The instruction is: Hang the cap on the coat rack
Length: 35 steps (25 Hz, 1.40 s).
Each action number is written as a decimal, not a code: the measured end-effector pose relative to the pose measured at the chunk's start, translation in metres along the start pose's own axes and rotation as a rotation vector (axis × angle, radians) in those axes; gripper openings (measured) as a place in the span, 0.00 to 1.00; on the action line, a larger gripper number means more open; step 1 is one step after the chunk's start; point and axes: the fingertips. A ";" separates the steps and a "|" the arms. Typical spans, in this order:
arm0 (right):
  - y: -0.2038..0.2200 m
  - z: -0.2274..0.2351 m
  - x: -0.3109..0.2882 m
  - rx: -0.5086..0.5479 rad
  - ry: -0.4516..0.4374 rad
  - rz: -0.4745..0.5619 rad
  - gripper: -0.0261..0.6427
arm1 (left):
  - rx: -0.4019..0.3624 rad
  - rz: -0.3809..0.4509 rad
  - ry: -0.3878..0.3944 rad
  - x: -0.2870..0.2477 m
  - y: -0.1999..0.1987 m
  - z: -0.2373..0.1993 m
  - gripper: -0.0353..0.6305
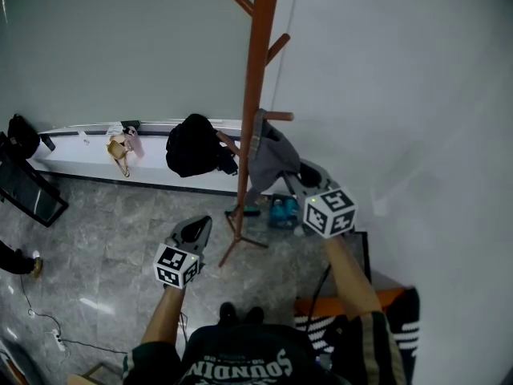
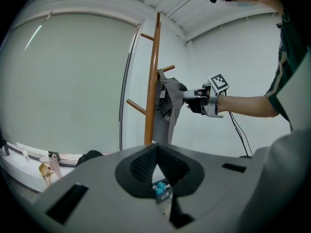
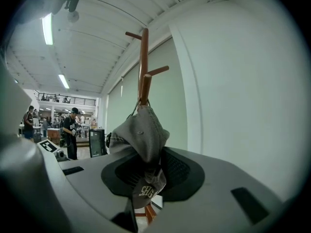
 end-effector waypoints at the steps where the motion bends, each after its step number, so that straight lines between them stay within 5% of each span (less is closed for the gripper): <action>1: 0.001 0.000 0.001 -0.002 -0.003 0.000 0.15 | -0.001 0.000 0.001 0.000 0.000 0.001 0.05; 19: 0.027 -0.010 0.026 -0.013 -0.004 0.008 0.21 | -0.015 -0.010 0.023 0.001 0.004 0.022 0.05; 35: 0.093 -0.031 0.064 -0.014 0.107 0.094 0.21 | -0.033 0.002 0.025 0.004 0.003 0.033 0.05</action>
Point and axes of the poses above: the fingertips, and each gripper's own axes: x backward along the fingers, z to its right, y out of its underside, and after that the axes turned 15 degrees about -z, right-handed
